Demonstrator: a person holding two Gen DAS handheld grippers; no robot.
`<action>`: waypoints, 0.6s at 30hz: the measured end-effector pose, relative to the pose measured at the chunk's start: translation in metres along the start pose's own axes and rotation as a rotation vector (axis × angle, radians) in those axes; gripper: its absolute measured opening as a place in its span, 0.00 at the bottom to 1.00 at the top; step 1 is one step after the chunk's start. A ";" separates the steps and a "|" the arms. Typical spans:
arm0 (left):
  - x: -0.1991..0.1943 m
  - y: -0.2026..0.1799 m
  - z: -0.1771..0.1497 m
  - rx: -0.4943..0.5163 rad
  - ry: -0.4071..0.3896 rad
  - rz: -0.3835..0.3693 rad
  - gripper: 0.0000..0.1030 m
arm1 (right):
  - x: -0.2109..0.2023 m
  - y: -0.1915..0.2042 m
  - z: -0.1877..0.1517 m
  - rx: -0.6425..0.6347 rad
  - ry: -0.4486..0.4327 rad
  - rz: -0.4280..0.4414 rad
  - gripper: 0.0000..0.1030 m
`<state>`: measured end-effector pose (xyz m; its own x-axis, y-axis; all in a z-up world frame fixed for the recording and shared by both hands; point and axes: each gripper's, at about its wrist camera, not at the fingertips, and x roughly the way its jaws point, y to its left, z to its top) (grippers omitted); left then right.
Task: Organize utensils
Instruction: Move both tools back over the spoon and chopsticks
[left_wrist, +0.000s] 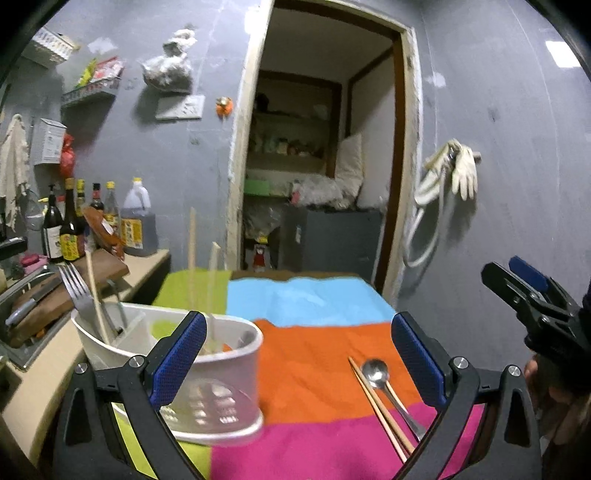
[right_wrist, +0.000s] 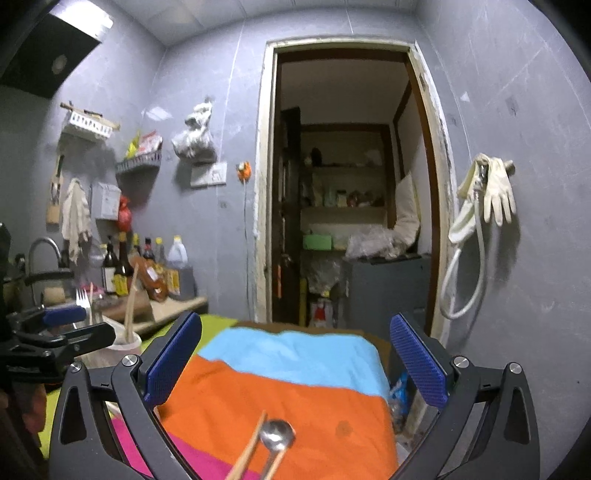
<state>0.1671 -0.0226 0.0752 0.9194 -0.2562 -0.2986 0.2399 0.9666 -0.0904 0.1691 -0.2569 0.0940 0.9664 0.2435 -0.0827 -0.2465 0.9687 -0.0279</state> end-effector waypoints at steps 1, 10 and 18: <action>0.003 -0.004 -0.004 0.009 0.019 -0.003 0.95 | 0.001 -0.003 -0.004 -0.002 0.021 -0.004 1.00; 0.036 -0.022 -0.041 0.025 0.210 -0.032 0.95 | 0.014 -0.027 -0.031 0.022 0.186 -0.024 1.00; 0.062 -0.027 -0.062 0.026 0.336 -0.029 0.95 | 0.033 -0.039 -0.053 0.053 0.318 -0.017 1.00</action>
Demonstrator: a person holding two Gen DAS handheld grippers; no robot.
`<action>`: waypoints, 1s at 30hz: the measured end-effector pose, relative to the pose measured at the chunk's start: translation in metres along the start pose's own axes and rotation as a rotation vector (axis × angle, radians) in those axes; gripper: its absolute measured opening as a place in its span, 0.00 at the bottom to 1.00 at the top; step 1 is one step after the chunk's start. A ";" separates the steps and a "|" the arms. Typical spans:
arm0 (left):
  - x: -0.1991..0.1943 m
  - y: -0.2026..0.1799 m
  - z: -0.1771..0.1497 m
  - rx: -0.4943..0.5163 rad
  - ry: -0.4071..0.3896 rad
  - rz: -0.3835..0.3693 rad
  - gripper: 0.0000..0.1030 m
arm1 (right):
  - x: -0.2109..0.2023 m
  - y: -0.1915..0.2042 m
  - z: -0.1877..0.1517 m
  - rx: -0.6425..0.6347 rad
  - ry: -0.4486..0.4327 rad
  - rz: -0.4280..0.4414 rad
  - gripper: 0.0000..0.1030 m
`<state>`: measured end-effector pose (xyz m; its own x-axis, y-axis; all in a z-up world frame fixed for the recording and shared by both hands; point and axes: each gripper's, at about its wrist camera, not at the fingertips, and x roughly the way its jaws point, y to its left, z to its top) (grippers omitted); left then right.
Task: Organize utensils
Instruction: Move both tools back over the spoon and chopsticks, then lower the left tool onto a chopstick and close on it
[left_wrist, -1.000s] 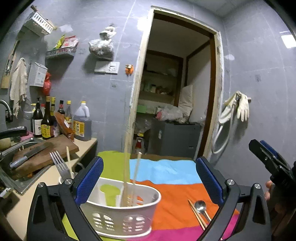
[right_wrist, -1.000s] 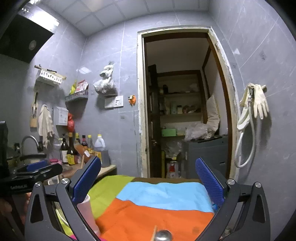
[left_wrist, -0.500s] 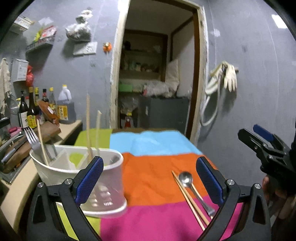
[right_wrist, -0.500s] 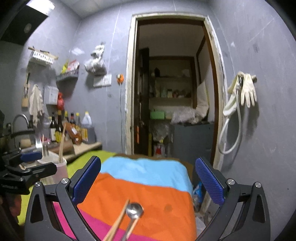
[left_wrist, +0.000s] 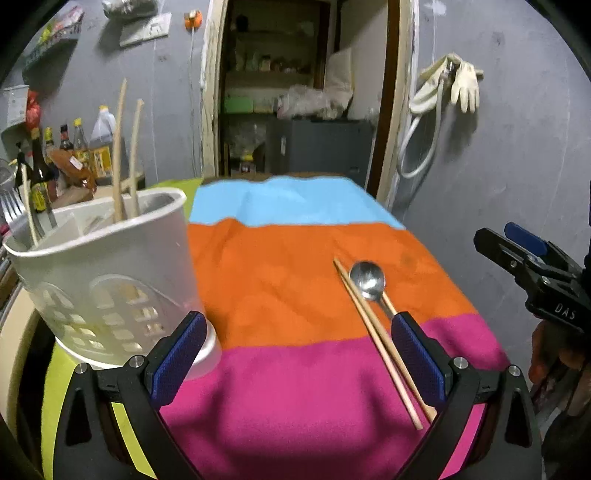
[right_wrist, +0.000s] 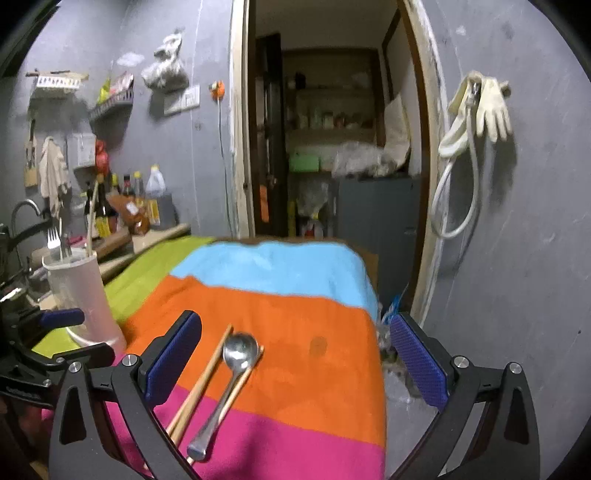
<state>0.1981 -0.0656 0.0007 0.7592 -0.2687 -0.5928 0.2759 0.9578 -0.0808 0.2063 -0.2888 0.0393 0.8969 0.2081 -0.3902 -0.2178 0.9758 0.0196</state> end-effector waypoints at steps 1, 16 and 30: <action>0.004 0.000 -0.001 0.001 0.021 -0.004 0.95 | 0.005 -0.001 -0.002 0.003 0.028 0.004 1.00; 0.055 -0.013 0.002 0.044 0.249 -0.069 0.82 | 0.060 0.000 -0.027 -0.004 0.349 0.069 0.59; 0.093 -0.022 0.006 0.046 0.347 -0.084 0.65 | 0.073 0.000 -0.033 -0.016 0.419 0.090 0.58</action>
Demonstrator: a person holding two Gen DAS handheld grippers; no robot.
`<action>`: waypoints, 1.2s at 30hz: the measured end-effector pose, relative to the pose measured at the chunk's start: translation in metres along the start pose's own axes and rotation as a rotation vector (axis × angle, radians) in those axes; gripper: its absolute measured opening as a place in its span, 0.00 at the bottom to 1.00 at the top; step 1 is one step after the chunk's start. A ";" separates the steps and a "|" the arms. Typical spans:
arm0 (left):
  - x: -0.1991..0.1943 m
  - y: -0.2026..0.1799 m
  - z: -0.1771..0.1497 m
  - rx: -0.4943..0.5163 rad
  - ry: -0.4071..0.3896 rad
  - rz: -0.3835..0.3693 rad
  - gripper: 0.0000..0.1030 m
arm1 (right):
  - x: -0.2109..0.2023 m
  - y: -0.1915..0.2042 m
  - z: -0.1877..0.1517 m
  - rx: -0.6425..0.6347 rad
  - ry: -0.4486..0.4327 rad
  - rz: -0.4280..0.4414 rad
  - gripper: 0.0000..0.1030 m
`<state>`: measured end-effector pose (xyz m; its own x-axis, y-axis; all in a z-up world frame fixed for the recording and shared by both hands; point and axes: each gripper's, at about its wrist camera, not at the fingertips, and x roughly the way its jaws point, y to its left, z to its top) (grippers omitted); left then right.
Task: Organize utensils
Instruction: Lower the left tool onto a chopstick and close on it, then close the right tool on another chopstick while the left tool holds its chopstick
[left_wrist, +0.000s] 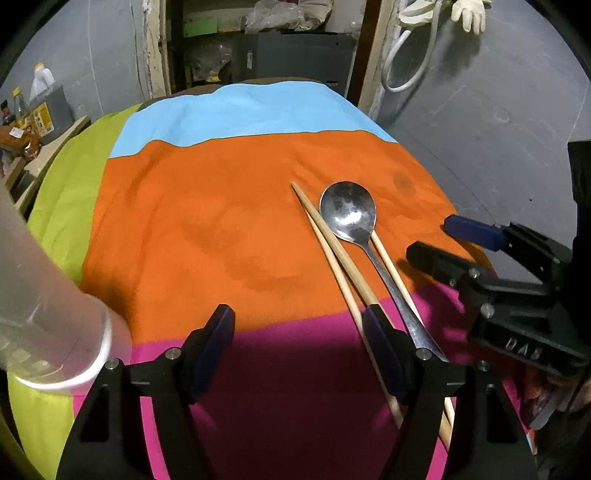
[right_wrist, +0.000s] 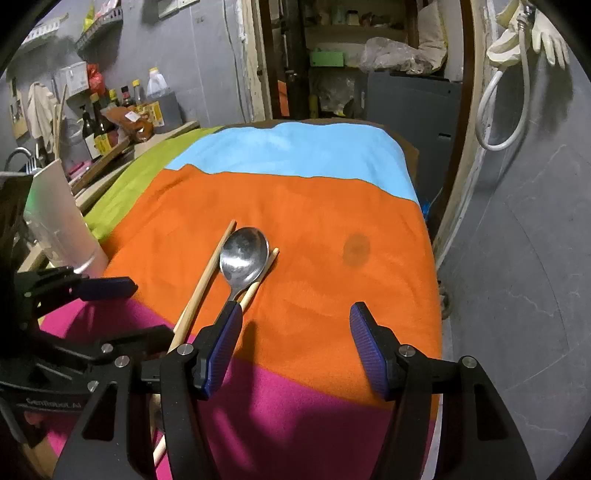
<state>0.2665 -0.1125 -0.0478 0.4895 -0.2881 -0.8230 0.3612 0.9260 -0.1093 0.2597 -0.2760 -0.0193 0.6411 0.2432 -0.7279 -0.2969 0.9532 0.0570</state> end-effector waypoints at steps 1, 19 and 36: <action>0.003 0.000 0.002 -0.004 0.010 -0.002 0.65 | 0.001 0.000 0.000 -0.002 0.004 -0.002 0.58; 0.004 0.010 0.006 0.047 0.009 0.004 0.03 | 0.023 0.004 0.010 -0.006 0.084 0.037 0.39; 0.001 0.022 0.013 0.034 0.107 -0.050 0.03 | 0.037 0.014 0.028 0.007 0.293 0.031 0.16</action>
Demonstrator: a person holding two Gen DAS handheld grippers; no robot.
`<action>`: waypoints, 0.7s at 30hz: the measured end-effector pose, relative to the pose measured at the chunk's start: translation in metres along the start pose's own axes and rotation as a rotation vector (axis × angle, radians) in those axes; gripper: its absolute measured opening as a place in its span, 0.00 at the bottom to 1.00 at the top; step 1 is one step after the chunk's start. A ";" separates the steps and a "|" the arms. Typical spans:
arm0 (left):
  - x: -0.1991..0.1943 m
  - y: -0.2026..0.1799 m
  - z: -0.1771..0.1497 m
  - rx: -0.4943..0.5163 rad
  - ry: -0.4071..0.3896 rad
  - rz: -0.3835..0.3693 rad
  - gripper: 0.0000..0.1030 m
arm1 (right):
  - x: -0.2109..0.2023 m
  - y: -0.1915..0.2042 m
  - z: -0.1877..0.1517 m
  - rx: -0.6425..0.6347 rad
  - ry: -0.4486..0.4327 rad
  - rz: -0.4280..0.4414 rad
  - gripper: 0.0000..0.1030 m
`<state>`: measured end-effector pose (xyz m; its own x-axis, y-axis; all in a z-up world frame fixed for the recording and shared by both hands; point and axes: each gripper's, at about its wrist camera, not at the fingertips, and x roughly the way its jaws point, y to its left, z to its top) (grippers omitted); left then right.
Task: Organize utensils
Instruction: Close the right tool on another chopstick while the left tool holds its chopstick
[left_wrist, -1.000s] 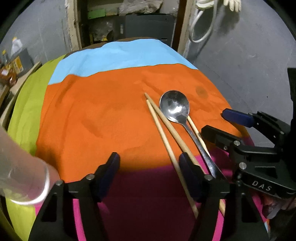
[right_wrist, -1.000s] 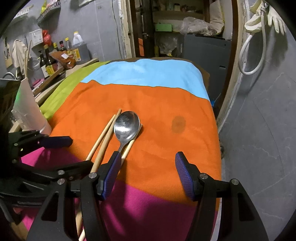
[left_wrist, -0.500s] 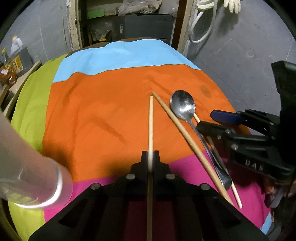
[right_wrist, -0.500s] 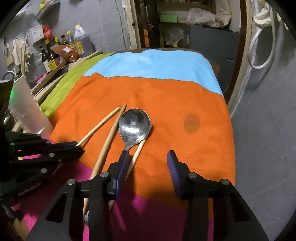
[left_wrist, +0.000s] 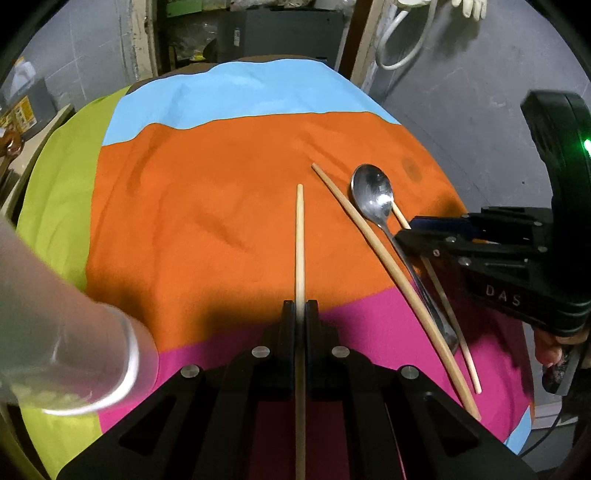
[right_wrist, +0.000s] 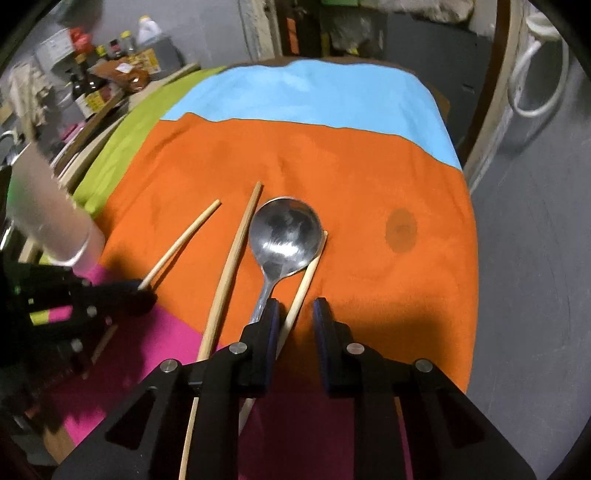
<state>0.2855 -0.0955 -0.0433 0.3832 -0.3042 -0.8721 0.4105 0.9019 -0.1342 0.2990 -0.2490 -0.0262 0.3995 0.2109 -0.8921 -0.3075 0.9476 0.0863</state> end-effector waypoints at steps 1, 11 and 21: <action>0.001 0.000 0.001 0.000 0.003 -0.001 0.03 | 0.001 0.000 0.002 0.009 0.008 -0.003 0.17; -0.007 0.003 -0.011 -0.048 -0.022 -0.054 0.03 | -0.009 -0.015 -0.009 0.185 0.009 0.084 0.05; -0.045 0.001 -0.045 -0.092 -0.167 -0.111 0.03 | -0.041 -0.018 -0.051 0.270 -0.139 0.191 0.03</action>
<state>0.2311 -0.0675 -0.0256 0.4750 -0.4432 -0.7602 0.3836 0.8818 -0.2744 0.2440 -0.2869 -0.0138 0.4767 0.4031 -0.7812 -0.1562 0.9134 0.3760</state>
